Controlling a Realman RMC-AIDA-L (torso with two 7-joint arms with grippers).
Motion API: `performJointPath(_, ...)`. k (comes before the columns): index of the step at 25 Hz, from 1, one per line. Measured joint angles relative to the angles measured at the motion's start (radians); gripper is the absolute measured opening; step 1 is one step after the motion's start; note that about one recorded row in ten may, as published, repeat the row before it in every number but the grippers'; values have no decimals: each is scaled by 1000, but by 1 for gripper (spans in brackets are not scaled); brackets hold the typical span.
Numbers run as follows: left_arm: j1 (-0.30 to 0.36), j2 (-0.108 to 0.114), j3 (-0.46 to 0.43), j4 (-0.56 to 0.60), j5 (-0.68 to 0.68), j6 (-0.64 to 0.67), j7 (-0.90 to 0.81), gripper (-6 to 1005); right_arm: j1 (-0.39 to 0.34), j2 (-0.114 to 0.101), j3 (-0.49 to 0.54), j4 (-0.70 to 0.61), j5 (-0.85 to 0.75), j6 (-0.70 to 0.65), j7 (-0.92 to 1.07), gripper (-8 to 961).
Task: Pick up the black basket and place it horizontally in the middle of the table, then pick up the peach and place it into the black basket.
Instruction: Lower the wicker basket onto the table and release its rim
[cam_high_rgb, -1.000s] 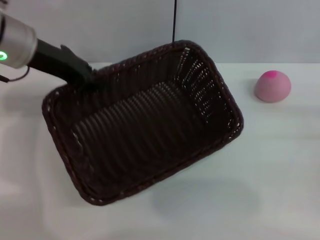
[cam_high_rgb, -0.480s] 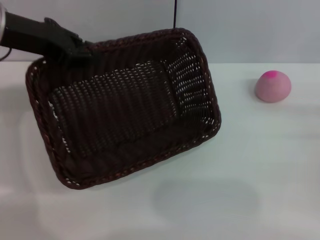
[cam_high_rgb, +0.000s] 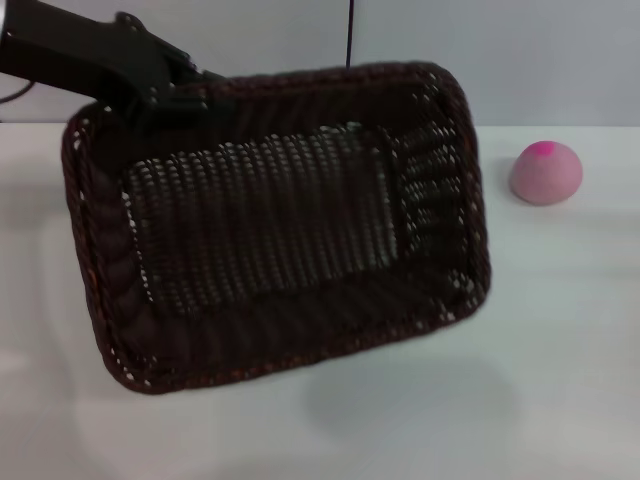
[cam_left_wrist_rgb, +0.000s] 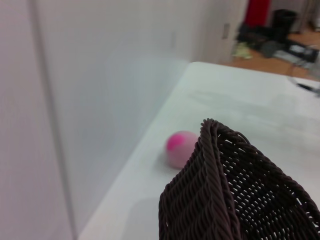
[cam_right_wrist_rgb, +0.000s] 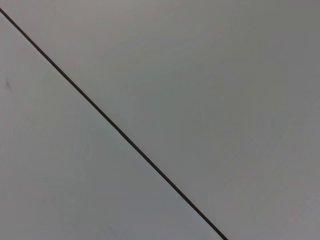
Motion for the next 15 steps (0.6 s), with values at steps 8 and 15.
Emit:
performJointPath(8,-31,-4,3,-92,-7,28,60,194,-2,0,0,4,0,4,0,465)
performJointPath(15,-115,-21,8,-323,0,4,174,192,0,0,-1,4,0,12,0,464)
